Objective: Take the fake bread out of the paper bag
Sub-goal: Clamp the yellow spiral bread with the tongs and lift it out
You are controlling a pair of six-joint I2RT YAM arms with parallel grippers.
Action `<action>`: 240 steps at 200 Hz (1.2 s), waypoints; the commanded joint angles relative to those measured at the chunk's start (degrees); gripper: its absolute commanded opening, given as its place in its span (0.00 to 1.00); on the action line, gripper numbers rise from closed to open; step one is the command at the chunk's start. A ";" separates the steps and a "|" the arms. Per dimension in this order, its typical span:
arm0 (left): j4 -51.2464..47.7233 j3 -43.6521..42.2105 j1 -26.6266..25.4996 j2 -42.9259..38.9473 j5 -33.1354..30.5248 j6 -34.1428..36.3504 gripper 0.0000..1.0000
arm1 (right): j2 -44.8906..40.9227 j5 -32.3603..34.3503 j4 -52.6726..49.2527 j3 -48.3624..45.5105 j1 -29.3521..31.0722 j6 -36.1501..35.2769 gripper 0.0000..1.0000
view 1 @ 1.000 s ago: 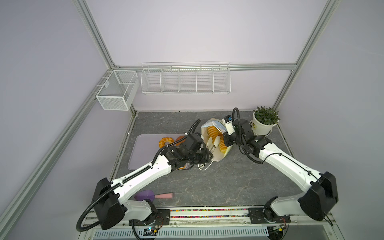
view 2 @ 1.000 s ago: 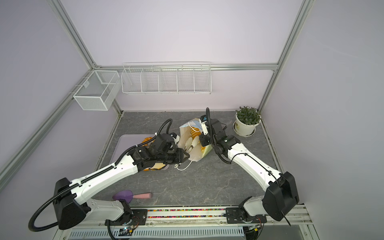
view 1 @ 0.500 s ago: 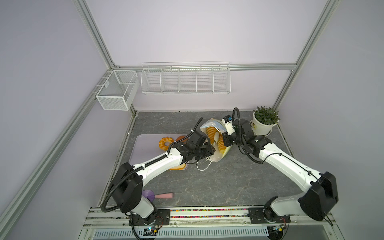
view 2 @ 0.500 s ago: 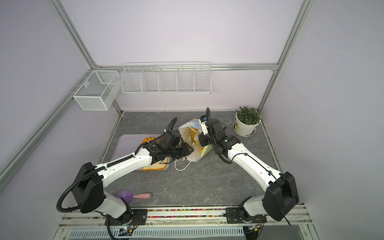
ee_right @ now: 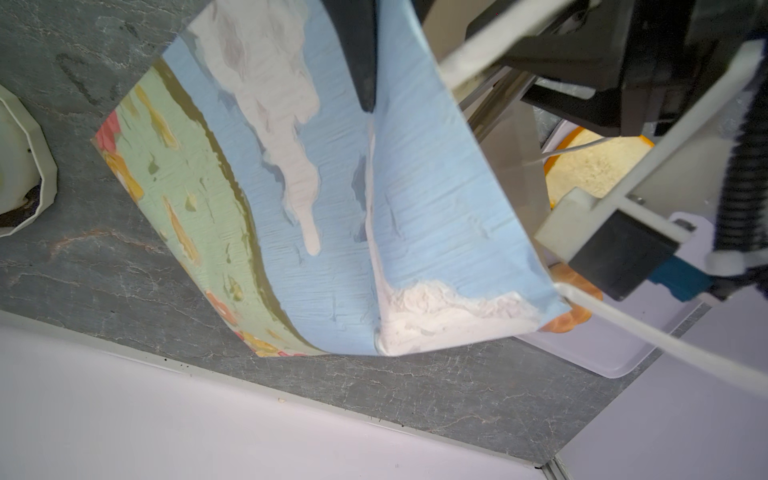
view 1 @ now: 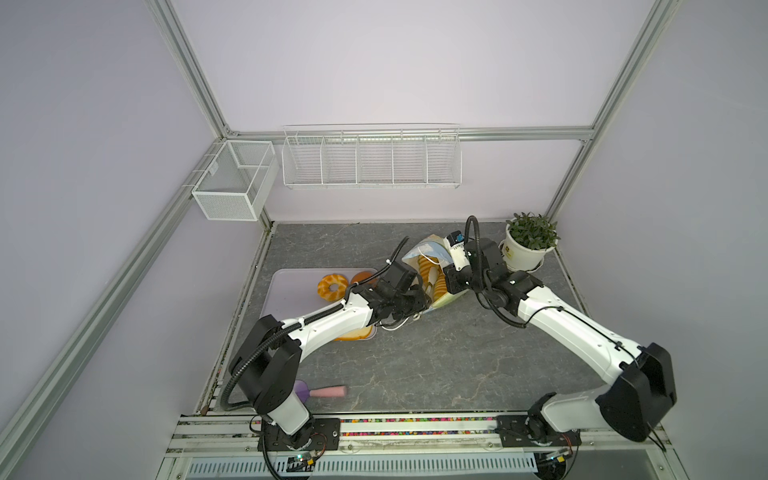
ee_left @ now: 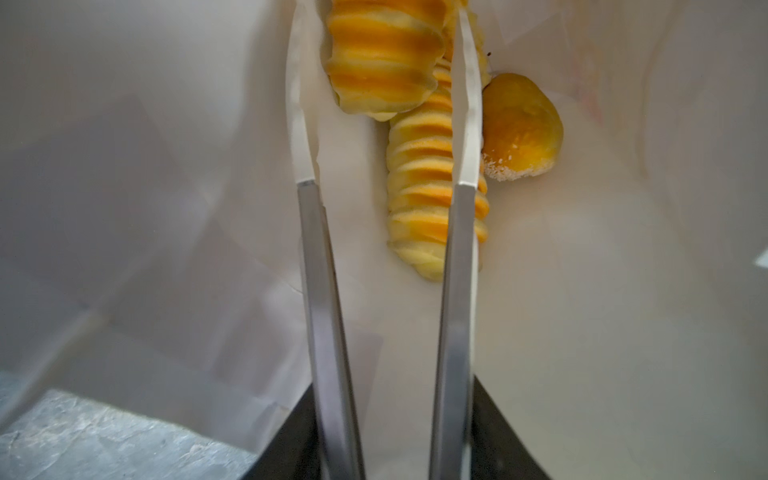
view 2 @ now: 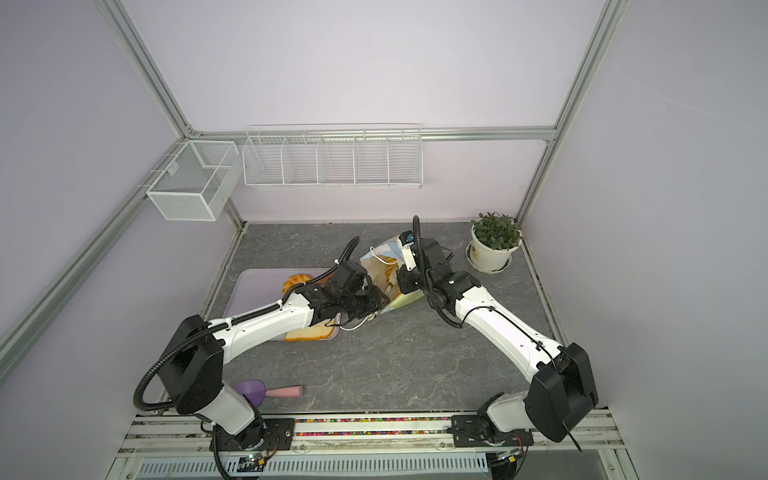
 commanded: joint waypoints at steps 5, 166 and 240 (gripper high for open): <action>2.12 3.23 0.38 1.59 0.22 0.35 0.46 | 0.06 -2.72 3.33 -0.62 0.68 0.73 0.07; -4.71 3.07 0.52 -2.02 -0.80 5.66 0.00 | 1.75 0.22 2.72 -0.36 0.63 -1.44 0.07; -12.77 -0.87 -0.79 -11.65 -0.05 9.75 0.00 | 2.94 1.64 2.02 0.99 0.62 -1.91 0.07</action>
